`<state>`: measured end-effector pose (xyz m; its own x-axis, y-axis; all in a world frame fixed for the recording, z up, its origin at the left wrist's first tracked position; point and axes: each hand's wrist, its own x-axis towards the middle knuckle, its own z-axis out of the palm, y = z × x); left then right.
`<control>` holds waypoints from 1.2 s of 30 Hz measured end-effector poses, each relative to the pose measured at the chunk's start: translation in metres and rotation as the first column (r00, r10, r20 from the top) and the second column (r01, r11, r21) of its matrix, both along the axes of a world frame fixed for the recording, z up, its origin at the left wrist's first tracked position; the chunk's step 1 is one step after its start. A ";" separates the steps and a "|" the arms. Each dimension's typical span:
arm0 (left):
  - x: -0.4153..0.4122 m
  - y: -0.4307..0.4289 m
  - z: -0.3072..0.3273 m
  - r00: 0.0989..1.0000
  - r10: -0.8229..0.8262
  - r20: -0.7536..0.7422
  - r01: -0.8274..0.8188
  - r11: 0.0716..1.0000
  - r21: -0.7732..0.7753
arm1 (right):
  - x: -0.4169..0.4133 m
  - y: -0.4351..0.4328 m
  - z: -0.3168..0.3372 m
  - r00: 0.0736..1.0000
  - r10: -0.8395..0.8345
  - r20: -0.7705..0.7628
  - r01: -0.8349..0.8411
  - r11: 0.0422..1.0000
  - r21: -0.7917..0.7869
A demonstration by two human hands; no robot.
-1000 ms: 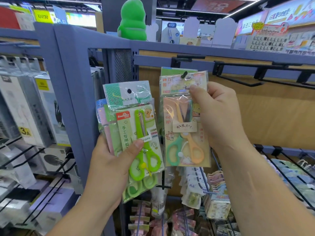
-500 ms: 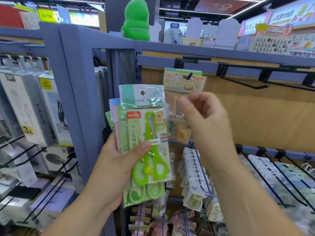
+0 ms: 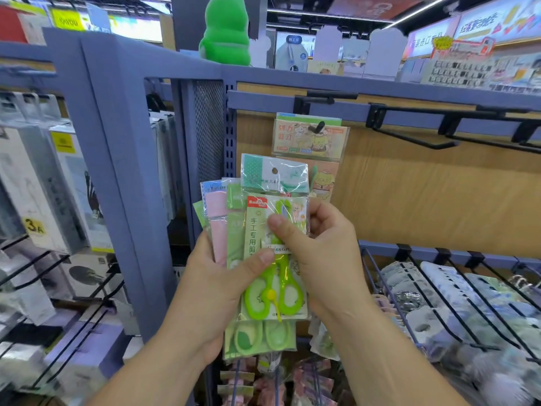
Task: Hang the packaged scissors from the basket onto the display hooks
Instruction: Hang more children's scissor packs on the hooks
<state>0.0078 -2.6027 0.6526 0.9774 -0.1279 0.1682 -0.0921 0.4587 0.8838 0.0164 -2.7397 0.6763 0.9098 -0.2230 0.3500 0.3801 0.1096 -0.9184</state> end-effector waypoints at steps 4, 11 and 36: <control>0.001 0.001 -0.002 0.997 -0.004 -0.076 -0.001 0.998 -0.065 | -0.001 -0.001 0.000 0.997 0.071 0.031 -0.073 0.994 0.078; 0.005 0.005 -0.001 0.989 -0.002 -0.149 -0.007 0.998 -0.062 | 0.002 -0.007 -0.002 0.986 0.151 0.073 -0.161 0.976 0.144; 0.001 0.011 0.002 0.975 0.223 -0.005 -0.223 0.974 0.050 | -0.007 -0.037 0.062 0.968 -0.150 0.200 0.200 0.946 -0.257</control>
<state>0.0090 -2.5913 0.6544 0.9840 0.0858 0.1564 -0.1775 0.3839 0.9062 0.0092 -2.7764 0.7382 0.7835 -0.2464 0.5705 0.5287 -0.2183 -0.8203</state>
